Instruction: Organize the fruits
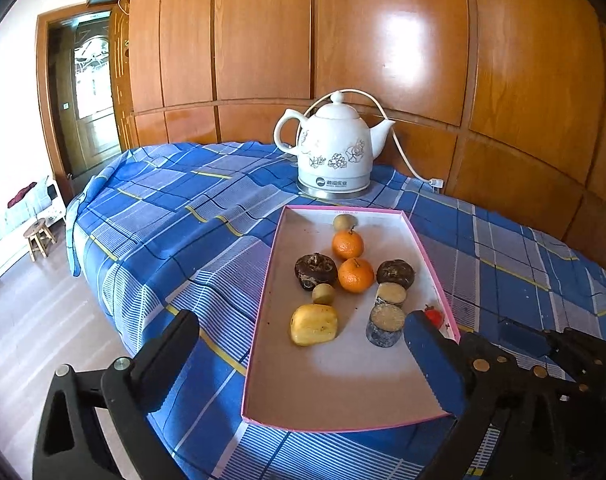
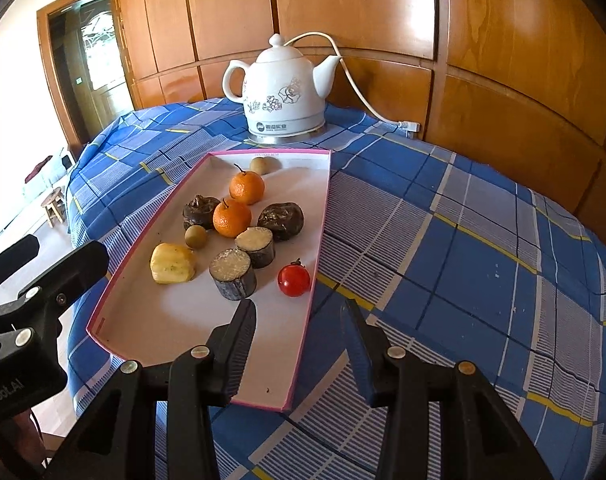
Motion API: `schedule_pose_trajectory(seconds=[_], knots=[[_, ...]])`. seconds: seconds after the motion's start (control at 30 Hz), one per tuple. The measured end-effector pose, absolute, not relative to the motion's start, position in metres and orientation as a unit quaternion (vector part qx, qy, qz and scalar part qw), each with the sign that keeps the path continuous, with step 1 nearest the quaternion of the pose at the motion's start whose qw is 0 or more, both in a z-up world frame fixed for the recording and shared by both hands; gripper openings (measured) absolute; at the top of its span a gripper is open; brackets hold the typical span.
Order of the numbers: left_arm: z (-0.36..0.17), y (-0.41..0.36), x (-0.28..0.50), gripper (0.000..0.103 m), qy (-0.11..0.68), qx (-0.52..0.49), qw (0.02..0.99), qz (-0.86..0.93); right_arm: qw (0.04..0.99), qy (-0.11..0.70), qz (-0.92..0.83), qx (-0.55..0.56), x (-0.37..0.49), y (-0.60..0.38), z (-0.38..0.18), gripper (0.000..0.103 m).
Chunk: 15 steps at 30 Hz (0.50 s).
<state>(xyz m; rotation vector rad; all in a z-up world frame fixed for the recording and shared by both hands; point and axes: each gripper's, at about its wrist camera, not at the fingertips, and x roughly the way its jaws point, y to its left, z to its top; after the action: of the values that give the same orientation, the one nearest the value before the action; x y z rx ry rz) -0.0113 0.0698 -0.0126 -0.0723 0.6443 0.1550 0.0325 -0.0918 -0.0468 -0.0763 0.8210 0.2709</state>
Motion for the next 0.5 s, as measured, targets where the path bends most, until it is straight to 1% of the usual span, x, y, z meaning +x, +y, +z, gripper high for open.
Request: schedule_pose_trajectory(seconds=[0.5], knots=[[-0.0145,0.0718,-0.0099,0.103,0.318,-0.042,0.944,0.082,0.909,0.392,0.133,-0.037,0.0312,-0.0919,-0.0451,0.045]])
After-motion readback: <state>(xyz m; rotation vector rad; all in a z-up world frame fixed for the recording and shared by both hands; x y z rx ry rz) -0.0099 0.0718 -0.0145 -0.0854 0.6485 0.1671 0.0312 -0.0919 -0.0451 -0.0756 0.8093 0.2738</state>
